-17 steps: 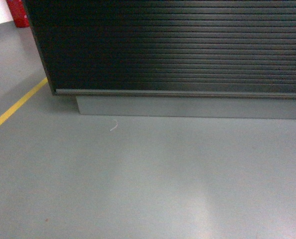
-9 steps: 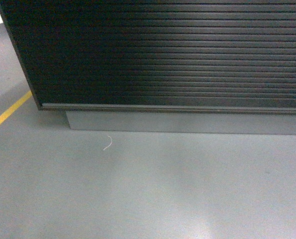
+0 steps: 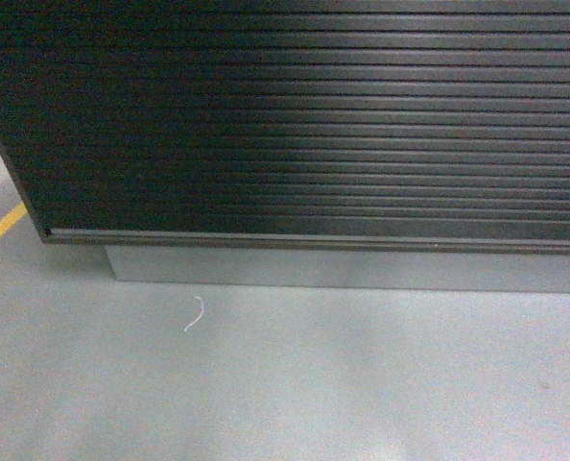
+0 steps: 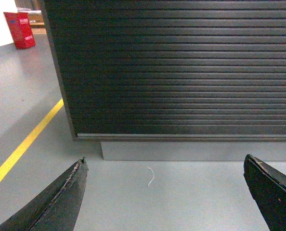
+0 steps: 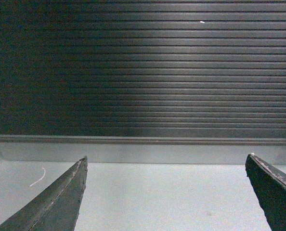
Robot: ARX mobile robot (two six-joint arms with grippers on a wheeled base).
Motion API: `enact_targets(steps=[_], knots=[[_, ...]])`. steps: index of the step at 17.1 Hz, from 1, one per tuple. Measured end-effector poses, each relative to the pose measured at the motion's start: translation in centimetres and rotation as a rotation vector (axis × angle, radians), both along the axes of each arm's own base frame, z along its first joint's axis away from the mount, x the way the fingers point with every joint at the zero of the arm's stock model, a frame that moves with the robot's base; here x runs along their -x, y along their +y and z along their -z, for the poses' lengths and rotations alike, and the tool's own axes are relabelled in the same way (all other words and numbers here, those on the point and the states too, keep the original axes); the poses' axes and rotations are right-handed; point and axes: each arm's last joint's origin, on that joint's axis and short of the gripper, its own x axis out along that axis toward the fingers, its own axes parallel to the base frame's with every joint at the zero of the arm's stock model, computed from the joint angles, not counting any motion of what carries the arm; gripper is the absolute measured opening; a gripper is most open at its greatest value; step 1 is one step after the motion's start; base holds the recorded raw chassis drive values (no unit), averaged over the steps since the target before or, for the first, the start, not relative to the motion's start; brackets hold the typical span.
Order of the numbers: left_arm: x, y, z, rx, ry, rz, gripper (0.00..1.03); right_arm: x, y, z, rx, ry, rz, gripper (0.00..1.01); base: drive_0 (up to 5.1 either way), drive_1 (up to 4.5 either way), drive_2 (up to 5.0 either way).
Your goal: Place dark red mango on scale at checkout
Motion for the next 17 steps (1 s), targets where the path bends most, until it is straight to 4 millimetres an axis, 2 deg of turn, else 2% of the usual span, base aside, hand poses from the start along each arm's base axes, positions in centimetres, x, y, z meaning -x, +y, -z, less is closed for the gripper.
enact_targets(steps=[4, 17], knots=[[0.00, 0.00, 0.01, 0.000, 0.001, 0.000, 0.98, 0.00, 0.00, -0.05, 0.000, -0.005, 0.000, 0.98, 0.0, 4.20, -4.1], [0.00, 0.00, 0.00, 0.000, 0.000, 0.000, 0.98, 0.00, 0.00, -0.04, 0.000, -0.004, 0.000, 0.98, 0.0, 2.73, -2.7]])
